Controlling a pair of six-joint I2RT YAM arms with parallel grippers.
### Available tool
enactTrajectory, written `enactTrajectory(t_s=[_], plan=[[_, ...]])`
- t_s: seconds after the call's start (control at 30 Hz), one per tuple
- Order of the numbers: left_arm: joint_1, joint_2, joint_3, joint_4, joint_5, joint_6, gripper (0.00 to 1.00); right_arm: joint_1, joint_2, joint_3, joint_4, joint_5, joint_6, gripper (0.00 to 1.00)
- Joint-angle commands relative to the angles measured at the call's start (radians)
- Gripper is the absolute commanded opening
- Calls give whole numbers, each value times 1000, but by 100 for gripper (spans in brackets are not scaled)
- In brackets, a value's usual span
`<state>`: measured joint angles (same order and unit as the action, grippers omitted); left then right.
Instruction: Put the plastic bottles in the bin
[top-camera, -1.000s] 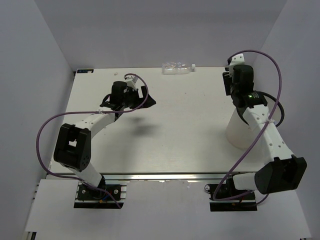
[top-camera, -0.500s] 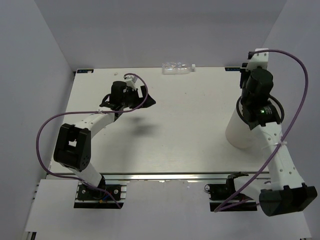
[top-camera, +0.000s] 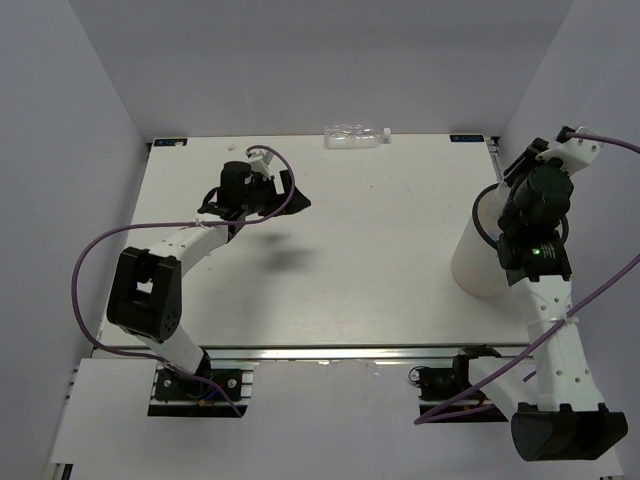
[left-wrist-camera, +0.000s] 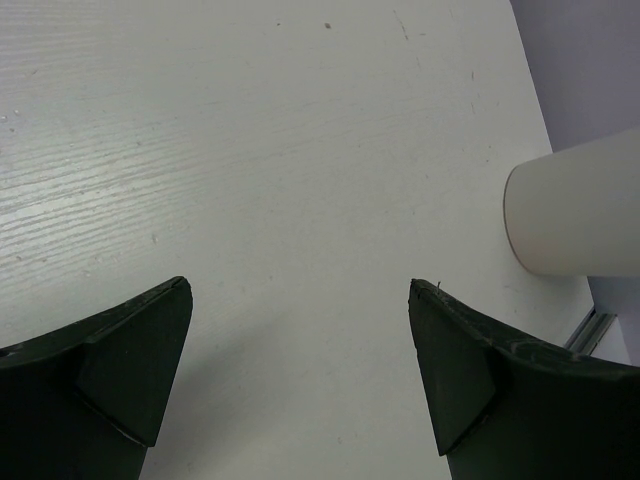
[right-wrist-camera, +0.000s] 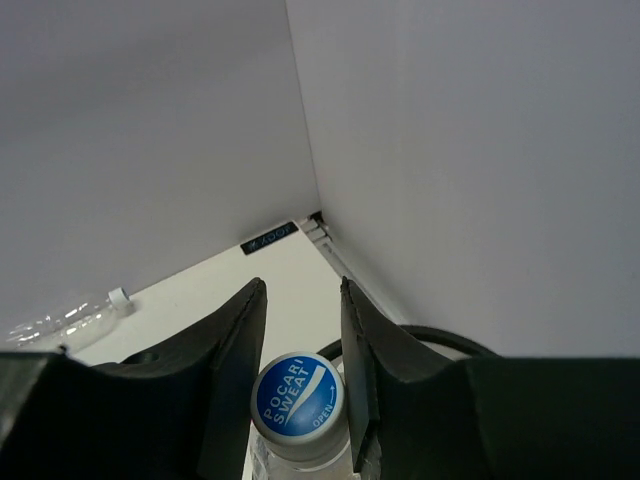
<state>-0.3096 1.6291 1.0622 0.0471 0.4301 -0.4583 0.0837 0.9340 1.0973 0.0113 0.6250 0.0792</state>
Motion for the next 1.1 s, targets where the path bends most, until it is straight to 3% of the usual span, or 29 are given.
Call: enactTrajectory(t_s=[0.0,0.13,0.17,0.2,0.23,0.3,0.33,0.37,0.4,0.6,0.8,0.9,0.93,1.03,1.07], plan=[[7,-18,-1,30,16,-6,98,-38,28,27,-96,-24,140,0],[10,-14,5,24,22,-3,98,-73,9,-83,-111,-42,232,0],[10,-14,7,19,22,-2,98,-73,6,-99,-117,-35,244,5],[12,-14,7,17,21,1,98,-100,-4,-120,-129,-27,252,13],[12,-12,8,17,21,1,98,-104,-11,-125,-135,-16,260,28],[13,-12,9,23,22,1,98,-110,-23,-126,-158,24,264,39],[14,-9,7,26,22,-3,98,-111,-24,-123,-175,36,269,57],[15,-9,7,37,24,-5,98,-113,-26,-120,-195,68,280,83],[14,-6,7,40,33,-9,98,-116,-24,-110,-226,85,281,89],[15,11,16,33,47,-10,98,-148,17,13,-269,127,203,89],[18,2,13,34,41,-3,98,-156,94,255,-291,72,108,89],[20,3,22,31,35,0,98,-156,101,337,-260,-153,70,89],[20,6,28,27,33,3,98,-154,109,360,-261,-371,48,89],[21,3,31,34,29,4,98,-104,184,452,-278,-743,36,89],[21,3,39,33,21,4,98,-69,239,490,-284,-772,4,89]])
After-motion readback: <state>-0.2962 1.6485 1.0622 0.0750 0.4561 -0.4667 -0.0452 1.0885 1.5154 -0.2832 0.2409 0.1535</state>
